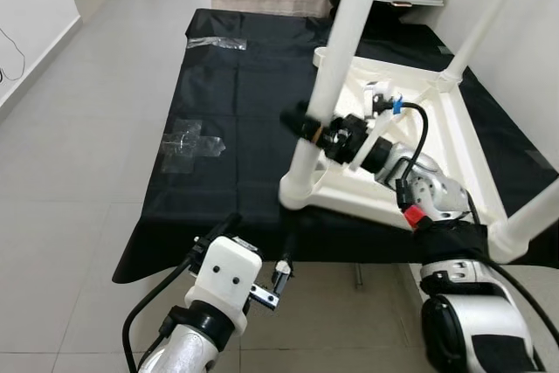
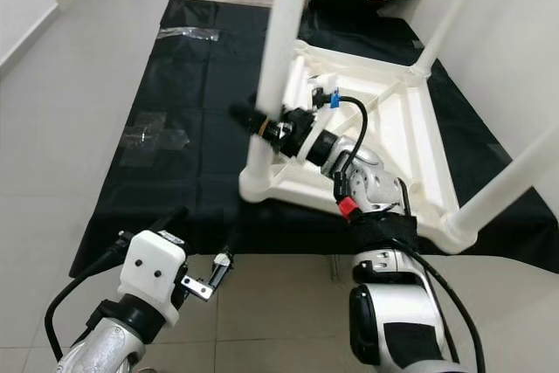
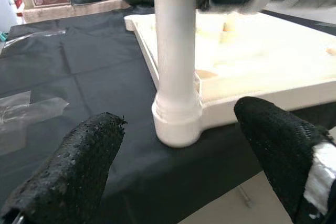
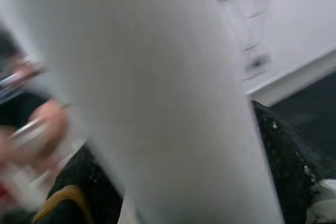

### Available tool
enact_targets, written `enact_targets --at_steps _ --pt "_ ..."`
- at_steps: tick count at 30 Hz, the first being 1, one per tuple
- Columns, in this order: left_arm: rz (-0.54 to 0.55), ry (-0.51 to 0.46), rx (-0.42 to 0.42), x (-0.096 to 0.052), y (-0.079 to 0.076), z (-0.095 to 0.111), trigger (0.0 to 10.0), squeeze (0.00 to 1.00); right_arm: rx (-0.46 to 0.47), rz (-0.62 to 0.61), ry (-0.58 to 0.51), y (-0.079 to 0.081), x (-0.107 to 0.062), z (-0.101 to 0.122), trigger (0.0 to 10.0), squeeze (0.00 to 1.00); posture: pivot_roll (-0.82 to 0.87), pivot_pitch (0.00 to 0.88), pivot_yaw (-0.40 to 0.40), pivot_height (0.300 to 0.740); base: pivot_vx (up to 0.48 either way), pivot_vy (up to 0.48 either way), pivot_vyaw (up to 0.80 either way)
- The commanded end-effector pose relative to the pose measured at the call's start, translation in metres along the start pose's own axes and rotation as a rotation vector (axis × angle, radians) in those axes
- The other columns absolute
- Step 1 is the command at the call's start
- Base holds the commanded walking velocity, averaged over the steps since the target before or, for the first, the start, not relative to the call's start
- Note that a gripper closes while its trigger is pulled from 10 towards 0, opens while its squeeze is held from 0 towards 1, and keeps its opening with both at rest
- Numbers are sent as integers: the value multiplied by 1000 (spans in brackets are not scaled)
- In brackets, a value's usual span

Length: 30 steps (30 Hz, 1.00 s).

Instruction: Building children table

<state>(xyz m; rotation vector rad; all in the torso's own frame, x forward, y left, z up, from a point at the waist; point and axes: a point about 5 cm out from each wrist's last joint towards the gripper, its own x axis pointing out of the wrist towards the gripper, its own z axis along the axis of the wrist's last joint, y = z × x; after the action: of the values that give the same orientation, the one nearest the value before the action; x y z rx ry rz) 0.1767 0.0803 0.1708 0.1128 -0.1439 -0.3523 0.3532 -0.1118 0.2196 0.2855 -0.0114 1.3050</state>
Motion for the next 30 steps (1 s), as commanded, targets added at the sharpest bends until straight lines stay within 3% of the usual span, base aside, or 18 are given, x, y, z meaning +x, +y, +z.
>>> enact_targets --at_steps 1,2,3,9,12,13,14,15,16,17,18,20,21,22,23,26,27,30 --pt "-2 17 1 -1 0 -3 10000 0 11 107 47 7 8 -7 10000 0 177 113 -107 740 0 0 0" --pt "-1 17 2 -1 0 -3 10000 0 -11 106 69 6 12 -10 3216 0 176 114 -107 740 0 0 0" --pt "-1 17 2 -1 0 -3 10000 0 -25 84 84 3 16 -11 0 0 176 114 -109 740 0 0 0" --pt "-1 17 1 -2 0 -3 10000 0 -71 9 82 -4 20 -10 0 0 178 113 -111 740 0 0 0" --pt "3 17 1 -2 0 -3 10000 0 -163 -334 12 -24 19 1 0 0 176 108 -112 740 0 0 0" --pt "3 17 1 -2 0 -3 10000 0 -163 -334 12 -24 19 1 0 0 176 108 -112 740 0 0 0" --pt "3 18 1 -2 0 -3 10000 0 -185 -510 -7 -33 14 3 0 0 171 105 -107 740 0 0 0" --pt "3 18 1 -2 0 -3 10000 0 -185 -510 -7 -33 14 3 0 0 171 105 -107 740 0 0 0" --pt "1 18 0 -2 -1 -3 10000 0 -195 -728 -17 -42 5 2 0 0 169 105 -106 740 0 0 0" --pt "0 19 -1 -3 -1 -3 10000 0 -198 -869 -21 -48 -2 1 0 0 169 105 -106 740 0 0 0" --pt "0 19 -1 -3 -1 -3 10000 0 -198 -869 -21 -48 -2 1 0 0 169 105 -106 740 0 0 0" --pt "-4 19 -2 -3 -2 -3 10000 0 -229 -1301 -16 -55 -32 -3 0 0 166 101 -105 740 0 0 0" --pt "-4 19 -2 -3 -2 -3 10000 0 -229 -1301 -16 -55 -32 -3 0 0 166 101 -105 740 0 0 0" --pt "-5 19 -3 -3 -2 -3 10000 0 -205 -1491 -62 -51 -47 -6 0 0 167 99 -107 740 0 0 0" --pt "-6 19 -3 -3 -3 -4 10000 0 -165 -1585 -78 -44 -52 -12 0 0 171 96 -105 740 0 0 0" --pt "-6 19 -3 -3 -3 -4 10000 0 -132 -1616 -88 -39 -53 -16 0 0 171 96 -105 740 0 0 0" --pt "-6 19 -4 -3 -3 -4 10000 0 -104 -1589 -79 -33 -43 -23 0 0 167 91 -106 740 0 0 0" --pt "-7 19 -4 -3 -3 -4 10000 0 -95 -1569 -72 -29 -35 -27 0 0 167 91 -106 740 0 0 0"
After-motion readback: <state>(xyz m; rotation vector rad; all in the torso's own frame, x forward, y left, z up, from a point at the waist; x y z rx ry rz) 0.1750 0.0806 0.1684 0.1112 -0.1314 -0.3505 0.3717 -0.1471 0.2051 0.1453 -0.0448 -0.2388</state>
